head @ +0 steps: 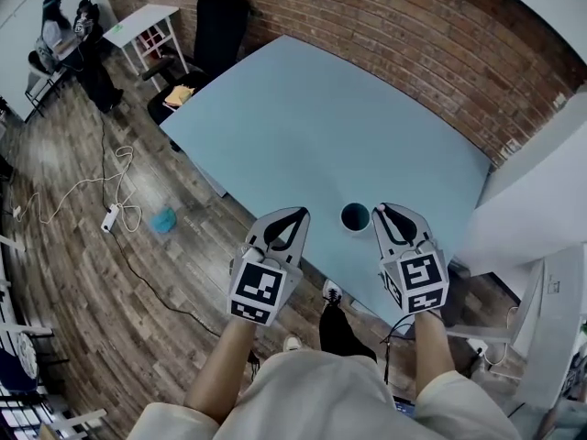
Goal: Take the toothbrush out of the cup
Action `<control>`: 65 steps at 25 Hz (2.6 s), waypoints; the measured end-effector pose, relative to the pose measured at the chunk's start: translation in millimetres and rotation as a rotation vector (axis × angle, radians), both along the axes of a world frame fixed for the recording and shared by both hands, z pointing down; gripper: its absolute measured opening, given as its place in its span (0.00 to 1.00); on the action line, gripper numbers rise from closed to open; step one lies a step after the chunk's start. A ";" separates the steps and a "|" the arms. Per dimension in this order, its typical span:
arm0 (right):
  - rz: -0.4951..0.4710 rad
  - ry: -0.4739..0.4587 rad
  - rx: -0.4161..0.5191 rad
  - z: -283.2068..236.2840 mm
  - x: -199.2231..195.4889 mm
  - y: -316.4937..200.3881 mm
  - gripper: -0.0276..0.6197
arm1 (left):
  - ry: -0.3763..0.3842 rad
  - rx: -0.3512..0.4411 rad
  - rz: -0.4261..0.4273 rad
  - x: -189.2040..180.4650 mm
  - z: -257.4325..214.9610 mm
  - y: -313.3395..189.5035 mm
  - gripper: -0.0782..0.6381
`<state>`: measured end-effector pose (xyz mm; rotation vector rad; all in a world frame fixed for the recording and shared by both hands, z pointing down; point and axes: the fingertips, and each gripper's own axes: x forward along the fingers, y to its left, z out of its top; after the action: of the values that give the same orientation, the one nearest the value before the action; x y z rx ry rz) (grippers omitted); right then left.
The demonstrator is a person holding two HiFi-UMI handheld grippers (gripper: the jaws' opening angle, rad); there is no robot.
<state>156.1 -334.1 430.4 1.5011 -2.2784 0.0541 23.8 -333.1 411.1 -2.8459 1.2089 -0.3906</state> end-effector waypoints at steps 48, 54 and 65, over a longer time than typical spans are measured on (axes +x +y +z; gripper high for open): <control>0.130 -0.071 0.217 -131.7 -15.3 218.2 0.14 | 0.005 0.242 0.141 -10.7 -98.3 175.4 0.15; 0.127 -0.082 0.212 -130.6 -14.6 217.3 0.14 | -0.002 0.236 0.143 -9.5 -93.9 178.5 0.15; 0.126 -0.087 0.198 -121.4 -18.7 213.3 0.14 | -0.012 0.220 0.130 -17.3 -85.3 178.9 0.15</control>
<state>137.4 -120.8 308.9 1.7741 -2.3107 -0.0738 6.5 -154.3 325.7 -2.7093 0.9901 -0.2517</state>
